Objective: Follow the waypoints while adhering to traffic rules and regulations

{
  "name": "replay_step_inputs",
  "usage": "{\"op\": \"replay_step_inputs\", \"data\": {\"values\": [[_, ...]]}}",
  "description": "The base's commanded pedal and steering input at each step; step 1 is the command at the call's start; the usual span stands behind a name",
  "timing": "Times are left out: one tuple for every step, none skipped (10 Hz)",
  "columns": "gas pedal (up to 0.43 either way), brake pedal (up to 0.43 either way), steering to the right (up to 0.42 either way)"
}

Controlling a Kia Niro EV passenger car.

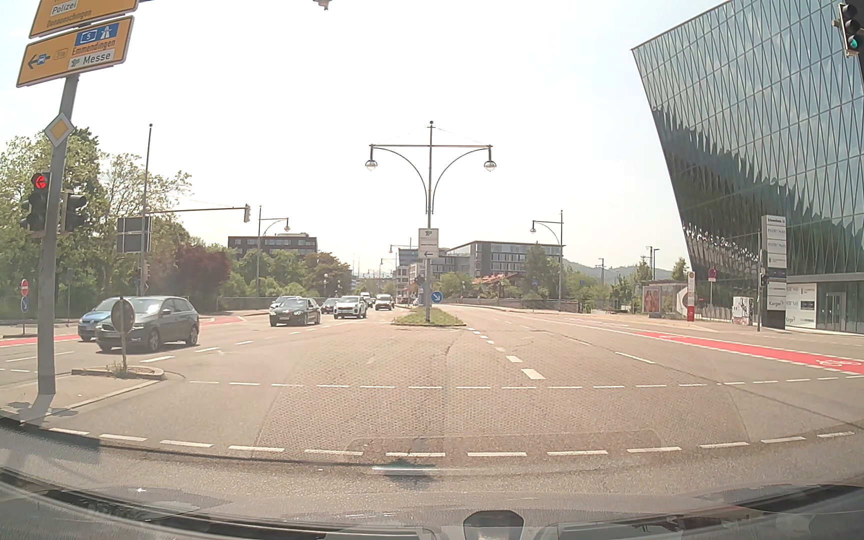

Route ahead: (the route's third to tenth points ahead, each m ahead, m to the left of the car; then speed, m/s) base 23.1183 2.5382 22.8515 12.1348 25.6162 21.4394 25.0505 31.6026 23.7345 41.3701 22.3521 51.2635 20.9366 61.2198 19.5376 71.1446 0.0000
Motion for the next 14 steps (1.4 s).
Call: {"op": "replay_step_inputs", "data": {"values": [[0.0, 0.25, -0.006], [0.0, 0.25, -0.006], [0.0, 0.256, -0.006], [0.0, 0.256, -0.006], [0.0, 0.256, -0.006], [0.0, 0.256, -0.006], [0.0, 0.256, -0.006], [0.0, 0.256, -0.006], [0.0, 0.256, -0.006], [0.0, 0.256, -0.006], [0.0, 0.256, -0.006], [0.0, 0.256, -0.006], [0.0, 0.256, -0.006], [0.0, 0.256, -0.006]]}}
